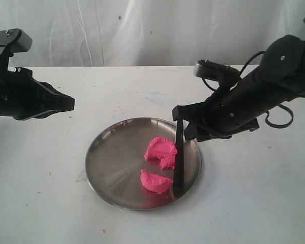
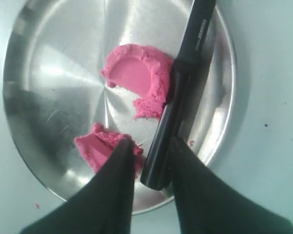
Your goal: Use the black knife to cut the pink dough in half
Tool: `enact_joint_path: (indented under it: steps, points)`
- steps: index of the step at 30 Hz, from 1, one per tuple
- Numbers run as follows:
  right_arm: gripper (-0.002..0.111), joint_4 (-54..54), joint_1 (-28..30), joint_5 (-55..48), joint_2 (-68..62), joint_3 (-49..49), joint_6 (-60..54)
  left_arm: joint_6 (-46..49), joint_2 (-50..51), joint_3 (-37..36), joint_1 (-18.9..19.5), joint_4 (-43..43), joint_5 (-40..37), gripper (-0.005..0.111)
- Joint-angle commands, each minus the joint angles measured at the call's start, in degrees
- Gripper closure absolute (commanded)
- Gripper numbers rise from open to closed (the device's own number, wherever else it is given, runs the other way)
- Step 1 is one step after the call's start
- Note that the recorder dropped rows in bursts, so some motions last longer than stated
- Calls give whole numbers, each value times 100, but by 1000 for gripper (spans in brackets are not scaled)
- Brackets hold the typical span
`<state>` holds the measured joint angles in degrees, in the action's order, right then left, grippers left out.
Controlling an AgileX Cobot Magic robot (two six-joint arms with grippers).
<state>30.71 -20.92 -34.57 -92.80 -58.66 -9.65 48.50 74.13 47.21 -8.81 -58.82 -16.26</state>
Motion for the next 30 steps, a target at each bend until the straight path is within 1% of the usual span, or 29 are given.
enact_joint_path:
  steps: [1,3,7,11,16,24,27,30]
  points:
    - [99,-73,26,538,911,491,132,-36,-57,-41,11,-112,-152,107]
    - [108,-73,26,744,1420,751,90,-36,-57,-41,11,-112,-152,107]
    - [108,-73,26,999,2359,1194,67,-36,-57,-41,11,-112,-122,107]
    - [108,-73,26,993,3165,1472,43,-36,-57,-41,11,-112,-113,107]
    - [108,-86,26,598,4047,1610,-75,-36,-57,-41,11,-112,-113,107]
    - [108,-62,26,-365,5359,1610,-64,-36,-57,-41,11,-96,-119,107]
    - [108,-55,26,-405,5788,1610,-64,-36,-57,-41,11,-96,-119,107]
    - [108,1,26,-220,6101,1610,-38,-36,-57,-41,11,-96,-119,107]
